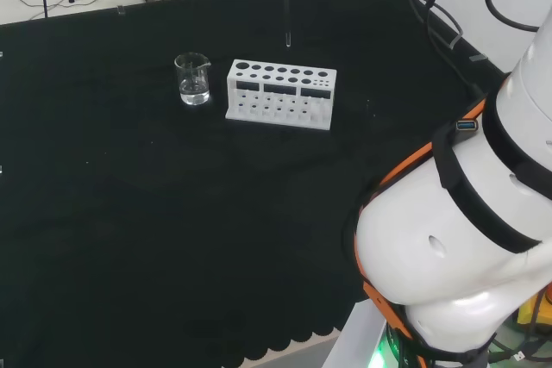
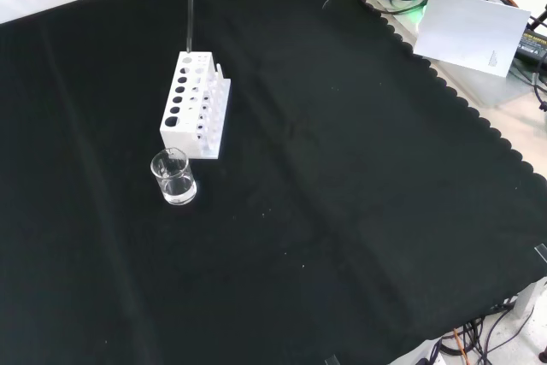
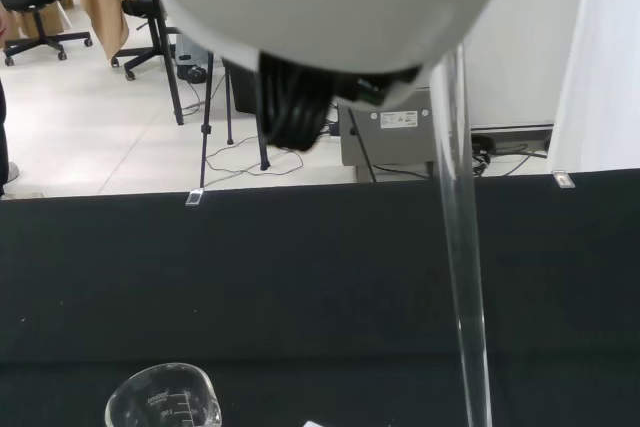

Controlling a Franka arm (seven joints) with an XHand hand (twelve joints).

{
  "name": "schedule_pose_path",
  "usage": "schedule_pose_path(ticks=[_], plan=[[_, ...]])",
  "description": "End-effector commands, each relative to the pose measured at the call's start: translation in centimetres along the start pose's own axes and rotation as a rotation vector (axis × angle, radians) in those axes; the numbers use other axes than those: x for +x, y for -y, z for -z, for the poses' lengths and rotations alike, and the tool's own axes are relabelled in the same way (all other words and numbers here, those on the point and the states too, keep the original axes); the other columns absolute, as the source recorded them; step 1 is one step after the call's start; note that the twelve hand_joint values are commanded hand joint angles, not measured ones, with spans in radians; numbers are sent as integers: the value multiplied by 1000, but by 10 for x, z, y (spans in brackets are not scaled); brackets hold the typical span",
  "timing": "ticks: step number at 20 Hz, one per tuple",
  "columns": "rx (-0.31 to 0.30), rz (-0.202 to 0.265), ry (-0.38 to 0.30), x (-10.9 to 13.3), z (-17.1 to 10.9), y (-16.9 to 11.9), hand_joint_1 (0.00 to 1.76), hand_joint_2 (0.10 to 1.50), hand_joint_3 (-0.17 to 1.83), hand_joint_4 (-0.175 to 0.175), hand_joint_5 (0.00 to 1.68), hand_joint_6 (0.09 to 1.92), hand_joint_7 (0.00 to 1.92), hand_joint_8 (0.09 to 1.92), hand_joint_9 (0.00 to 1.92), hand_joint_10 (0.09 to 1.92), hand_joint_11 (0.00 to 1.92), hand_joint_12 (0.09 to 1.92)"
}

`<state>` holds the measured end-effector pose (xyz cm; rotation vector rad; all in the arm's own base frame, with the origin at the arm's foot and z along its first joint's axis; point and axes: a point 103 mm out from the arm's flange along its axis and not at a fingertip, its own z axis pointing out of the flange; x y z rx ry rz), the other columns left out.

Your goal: Stir in the beaker to the left of the white test tube rack with the glass rod.

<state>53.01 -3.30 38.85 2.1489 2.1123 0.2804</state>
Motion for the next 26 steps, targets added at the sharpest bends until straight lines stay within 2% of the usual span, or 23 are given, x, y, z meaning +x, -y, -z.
schedule_pose_path(ticks=[1,4,10,19,26], plan=[[0,3,5,5,1,-1,1230,411,1035,-175,1385,665,1629,823,1854,713,1483,1089],[3,9,-1,13,0,-5,1230,411,1035,-175,1387,663,1630,822,1856,713,1483,1089],[8,52,-33,34,-6,-21,1230,409,1035,-175,1389,659,1631,820,1858,712,1484,1089],[15,165,-89,70,-23,-51,1230,407,1037,-175,1392,655,1634,817,1862,711,1484,1089],[24,240,-121,88,-31,-71,1231,405,1039,-175,1394,651,1636,816,1864,711,1486,1090]])
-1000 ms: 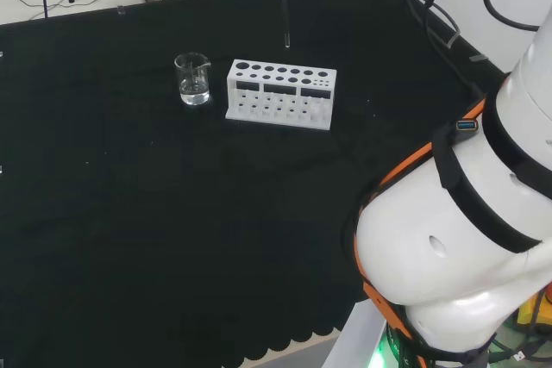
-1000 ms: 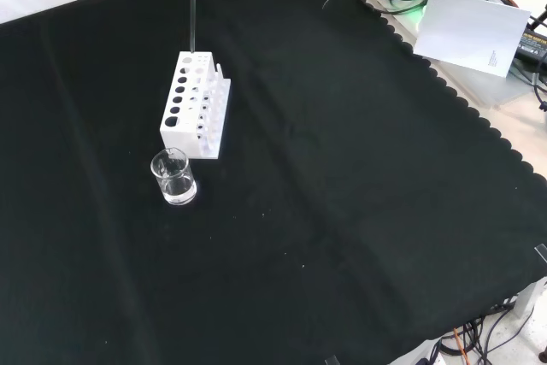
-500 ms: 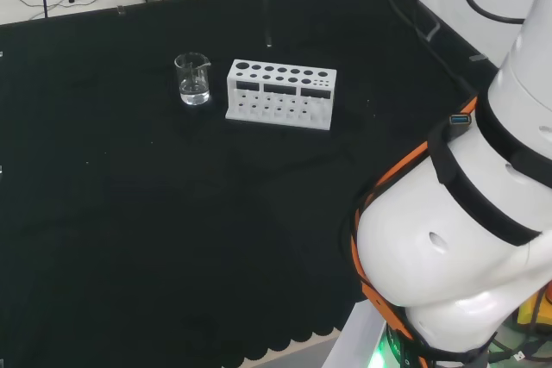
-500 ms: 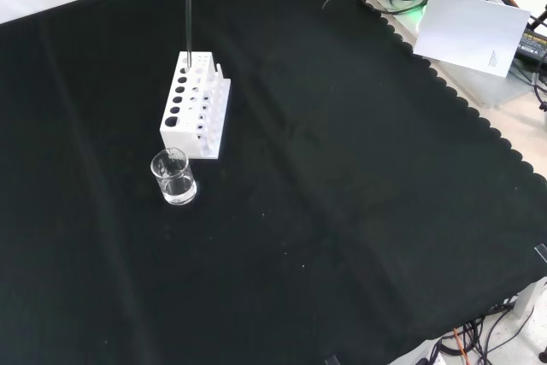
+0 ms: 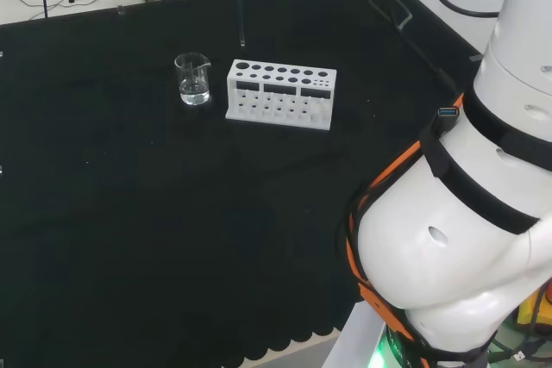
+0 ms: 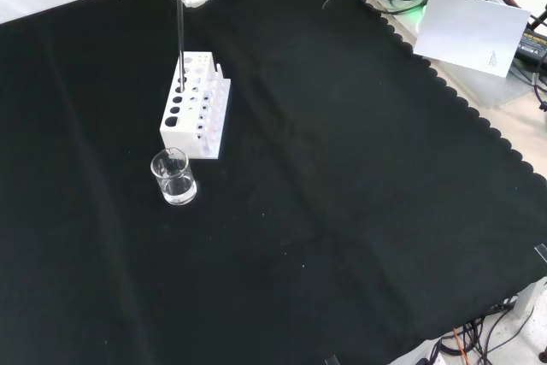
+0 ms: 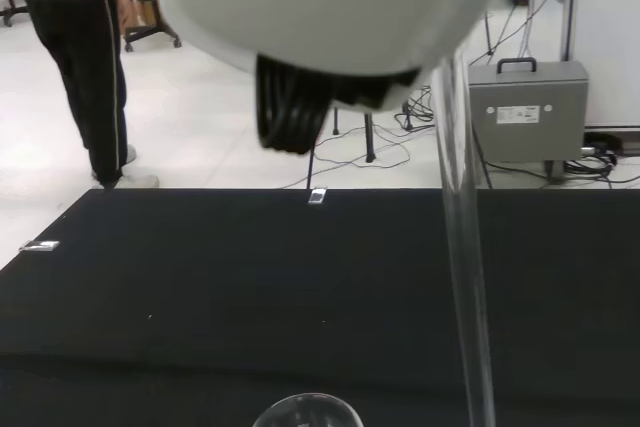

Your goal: Stir in the beaker to the left of the white test tube rack with the glass rod.

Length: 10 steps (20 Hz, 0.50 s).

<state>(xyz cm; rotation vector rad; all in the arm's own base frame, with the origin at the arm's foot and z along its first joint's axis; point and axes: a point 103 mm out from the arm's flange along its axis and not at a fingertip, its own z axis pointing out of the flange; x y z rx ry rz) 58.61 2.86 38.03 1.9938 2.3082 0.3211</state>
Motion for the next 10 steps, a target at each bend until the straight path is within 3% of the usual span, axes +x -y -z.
schedule_pose_path(ticks=[1,10], plan=[[6,92,-64,24,-11,-27,1231,405,1039,-175,1395,650,1636,815,1864,711,1486,1090],[15,155,-98,38,-27,-51,1231,402,1041,-175,1398,646,1639,813,1867,712,1487,1091]])
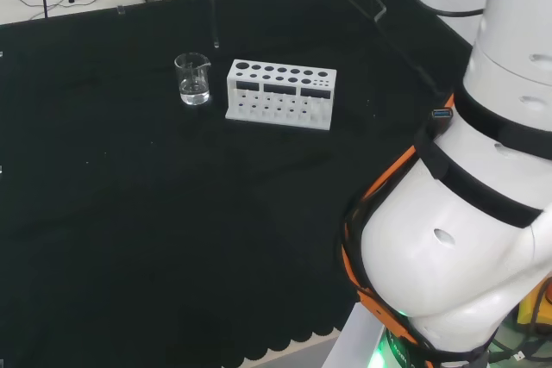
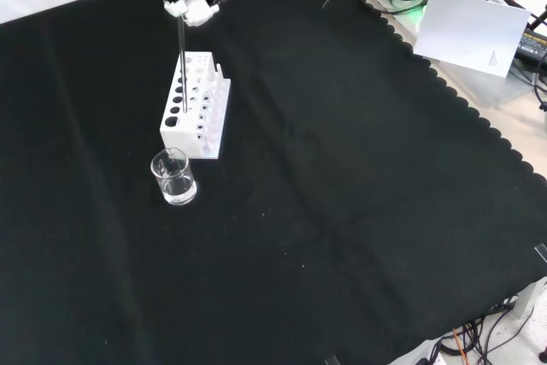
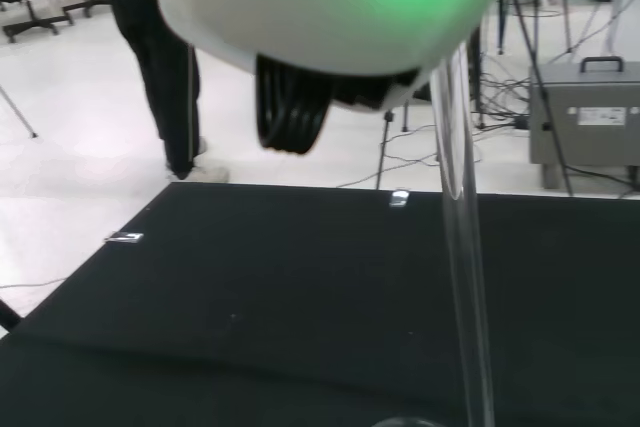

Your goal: Stir in the beaker to the left of the white test tube rack with the glass rod.

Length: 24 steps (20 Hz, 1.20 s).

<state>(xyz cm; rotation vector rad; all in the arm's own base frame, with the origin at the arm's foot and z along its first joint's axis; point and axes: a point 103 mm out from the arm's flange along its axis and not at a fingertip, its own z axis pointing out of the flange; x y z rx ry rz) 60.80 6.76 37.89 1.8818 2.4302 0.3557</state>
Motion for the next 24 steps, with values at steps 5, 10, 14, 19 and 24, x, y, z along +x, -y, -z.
schedule_pose_path(ticks=[5,10,14,19,24], plan=[[14,83,-65,6,-28,-38,1231,401,1042,-175,1400,643,1639,812,1867,712,1488,1092],[20,102,-75,5,-38,-49,1232,400,1043,-175,1401,642,1640,811,1869,713,1488,1093],[24,107,-85,1,-45,-55,1232,400,1043,-175,1402,640,1642,811,1870,714,1489,1093],[31,117,-100,-1,-55,-61,1232,399,1044,-175,1402,639,1643,810,1872,714,1490,1094],[48,120,-111,-6,-67,-65,1232,398,1045,-175,1404,637,1644,809,1872,714,1491,1094]])
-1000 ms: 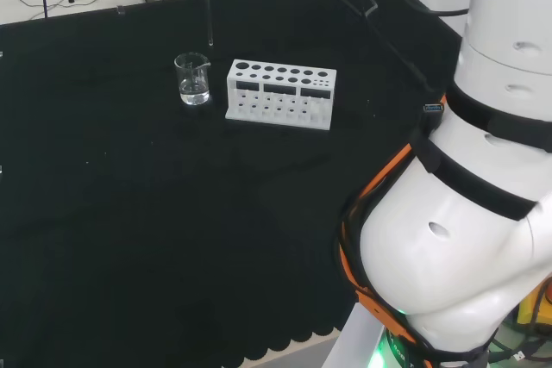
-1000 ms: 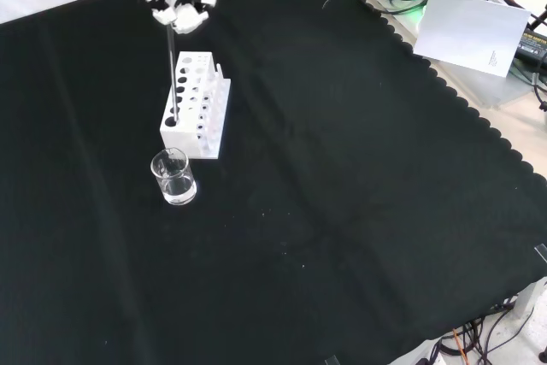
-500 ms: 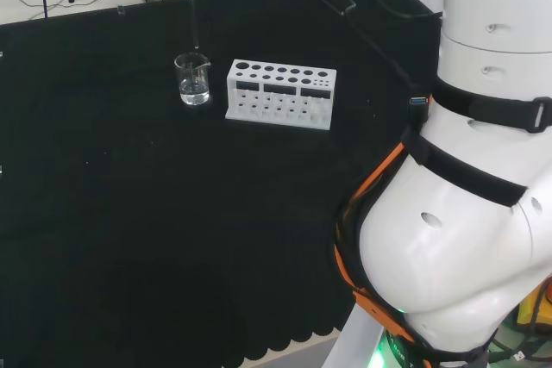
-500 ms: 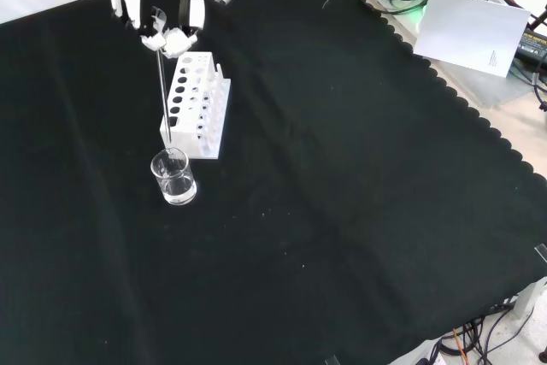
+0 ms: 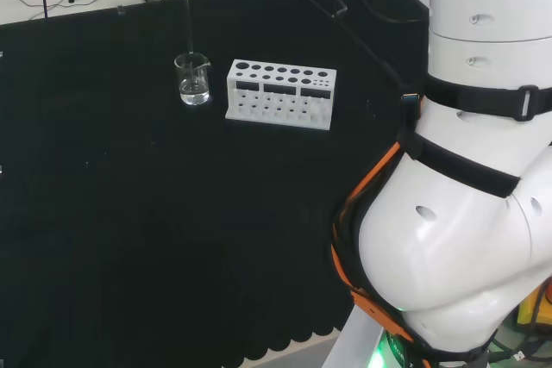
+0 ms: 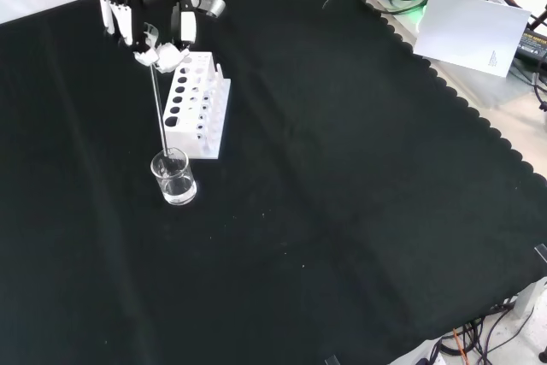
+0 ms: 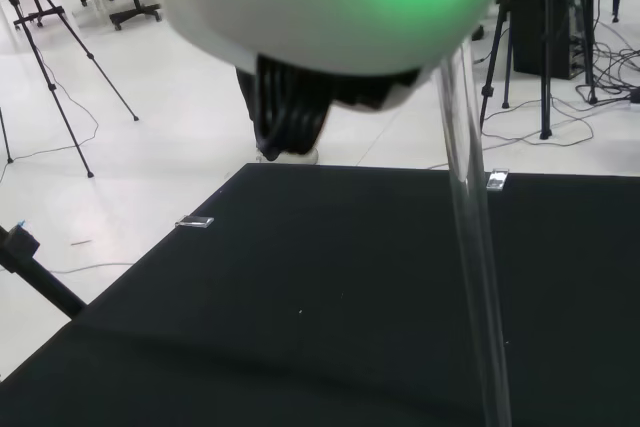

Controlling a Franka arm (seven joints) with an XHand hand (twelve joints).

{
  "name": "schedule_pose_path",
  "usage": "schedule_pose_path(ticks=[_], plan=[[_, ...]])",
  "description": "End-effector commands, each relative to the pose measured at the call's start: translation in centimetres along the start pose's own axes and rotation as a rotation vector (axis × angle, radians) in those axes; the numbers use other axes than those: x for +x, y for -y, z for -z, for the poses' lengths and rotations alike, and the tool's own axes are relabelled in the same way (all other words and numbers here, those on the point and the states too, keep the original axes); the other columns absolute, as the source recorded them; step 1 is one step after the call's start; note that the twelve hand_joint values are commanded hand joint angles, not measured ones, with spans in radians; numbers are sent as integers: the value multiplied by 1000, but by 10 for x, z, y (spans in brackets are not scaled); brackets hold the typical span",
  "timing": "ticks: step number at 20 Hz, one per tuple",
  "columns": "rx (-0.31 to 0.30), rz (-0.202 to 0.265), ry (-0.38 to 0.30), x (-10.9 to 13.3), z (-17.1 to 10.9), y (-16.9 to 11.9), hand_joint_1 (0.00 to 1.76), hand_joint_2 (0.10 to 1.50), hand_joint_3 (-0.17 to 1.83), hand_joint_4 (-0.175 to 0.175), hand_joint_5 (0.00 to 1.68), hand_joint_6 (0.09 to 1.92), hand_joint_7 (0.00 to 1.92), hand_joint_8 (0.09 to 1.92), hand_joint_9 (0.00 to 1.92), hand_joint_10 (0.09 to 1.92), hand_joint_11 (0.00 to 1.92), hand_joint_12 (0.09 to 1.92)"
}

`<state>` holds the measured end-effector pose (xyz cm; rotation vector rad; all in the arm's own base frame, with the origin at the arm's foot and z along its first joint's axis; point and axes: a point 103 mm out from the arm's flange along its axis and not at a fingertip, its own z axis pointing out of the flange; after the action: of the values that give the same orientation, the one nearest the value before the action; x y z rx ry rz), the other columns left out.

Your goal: Stir in the beaker to the left of the white test tube rack with the glass rod.

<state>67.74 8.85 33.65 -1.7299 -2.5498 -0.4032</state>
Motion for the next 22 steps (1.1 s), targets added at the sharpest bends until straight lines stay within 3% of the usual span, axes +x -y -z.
schedule_pose_path(ticks=[1,14,22], plan=[[19,4,-19,-7,-12,-4,1232,398,1045,-175,1404,637,1644,809,1873,714,1491,1094],[75,-8,-64,-36,-64,-6,1232,395,1047,-175,1407,634,1645,806,1875,714,1494,1094],[96,-36,-59,-49,-66,4,1232,395,1048,-175,1408,632,1646,805,1878,713,1494,1093]])
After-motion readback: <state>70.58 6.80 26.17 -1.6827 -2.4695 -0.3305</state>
